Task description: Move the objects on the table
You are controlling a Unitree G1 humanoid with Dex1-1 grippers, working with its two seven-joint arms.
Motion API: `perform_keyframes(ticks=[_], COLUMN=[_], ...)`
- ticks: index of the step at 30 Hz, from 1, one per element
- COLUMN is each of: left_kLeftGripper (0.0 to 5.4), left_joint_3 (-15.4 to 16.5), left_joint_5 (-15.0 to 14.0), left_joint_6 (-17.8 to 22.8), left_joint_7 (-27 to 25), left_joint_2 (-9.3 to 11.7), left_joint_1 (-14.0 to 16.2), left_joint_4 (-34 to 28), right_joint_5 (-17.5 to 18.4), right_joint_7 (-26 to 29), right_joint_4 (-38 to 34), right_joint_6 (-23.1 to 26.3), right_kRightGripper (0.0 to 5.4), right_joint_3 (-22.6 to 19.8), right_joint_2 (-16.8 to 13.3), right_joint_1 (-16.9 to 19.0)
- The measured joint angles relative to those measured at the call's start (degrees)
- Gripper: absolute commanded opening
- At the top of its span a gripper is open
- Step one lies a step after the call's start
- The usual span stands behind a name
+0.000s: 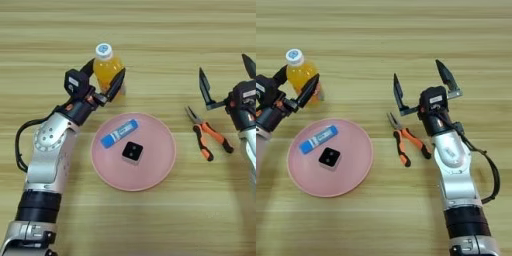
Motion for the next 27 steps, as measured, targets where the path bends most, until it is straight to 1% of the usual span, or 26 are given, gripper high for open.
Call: perform_keyframes(ticks=[1, 2, 3, 4, 5, 8, 10, 13, 15, 16, 19, 22, 23, 24, 27], left_kLeftGripper=[3.54, 3.54, 3.54, 3.54, 3.54, 3.54, 3.54, 3.54, 3.54, 3.54, 3.54, 3.54, 3.54, 3.54, 3.54], left_joint_3=[-0.25, -0.98, -1.33, -1.83, -1.97, -3.27, -4.35, -5.13, -5.74, -6.19, -6.79, -7.81, -8.10, -8.25, -9.28], left_joint_5=[-0.41, -1.12, -1.20, -1.24, -1.24, -1.29, -1.42, -1.98, -3.58, -3.90, -5.34, -6.13, -6.86, -7.16, -8.05], left_joint_6=[0.38, 1.30, 1.60, 1.93, 2.02, 2.66, 3.09, 3.66, 4.04, 4.37, 5.61, 6.41, 6.74, 6.84, 7.85], left_joint_7=[-0.58, -2.34, -3.21, -4.49, -4.96, -7.55, -9.84, -11.98, -13.94, -14.91, -16.29, -18.28, -19.18, -19.46, -21.30], left_joint_2=[0.15, 0.85, 1.18, 2.01, 2.24, 3.32, 4.13, 4.81, 5.48, 5.81, 6.35, 6.62, 6.92, 7.02, 7.52], left_joint_1=[0.11, 0.51, 0.67, 0.97, 1.07, 1.98, 3.01, 3.37, 3.89, 4.09, 4.39, 4.84, 4.98, 5.08, 5.34], left_joint_4=[-0.54, -1.81, -2.32, -2.92, -3.06, -4.65, -6.31, -8.10, -10.30, -11.41, -12.37, -13.40, -13.83, -14.04, -14.87], right_joint_5=[0.75, 3.50, 4.57, 6.19, 6.64, 9.50, 11.38, 13.83, 15.79, 16.88, 19.27, 20.73, 21.07, 21.08, 21.09], right_joint_7=[1.06, 4.93, 6.61, 9.19, 9.85, 14.36, 18.37, 22.11, 25.19, 26.87, 31.44, 36.20, 37.98, 38.42, 42.21], right_joint_4=[-0.71, -3.29, -4.50, -6.49, -7.11, -10.52, -12.67, -15.01, -16.73, -17.41, -19.31, -20.98, -21.45, -21.47, -21.52], right_joint_6=[0.55, 3.87, 5.13, 7.46, 8.14, 12.49, 15.35, 18.38, 20.51, 21.54, 23.75, 25.42, 26.05, 26.33, 27.62], right_kRightGripper=[5.40, 5.40, 5.40, 5.40, 5.40, 5.40, 5.40, 5.40, 5.40, 5.40, 5.40, 5.40, 5.40, 5.40, 5.40], right_joint_3=[0.24, 1.01, 1.29, 1.70, 1.81, 2.17, 3.10, 3.57, 4.06, 4.22, 4.94, 5.72, 6.11, 6.32, 7.79], right_joint_2=[-0.44, -2.01, -2.92, -4.42, -4.88, -7.39, -9.28, -10.52, -11.87, -12.63, -14.65, -17.15, -18.00, -18.30, -19.89], right_joint_1=[-0.02, 0.00, -0.04, -0.05, -0.03, -0.02, 0.35, 0.86, 1.33, 1.64, 2.64, 3.58, 3.84, 3.96, 4.27])
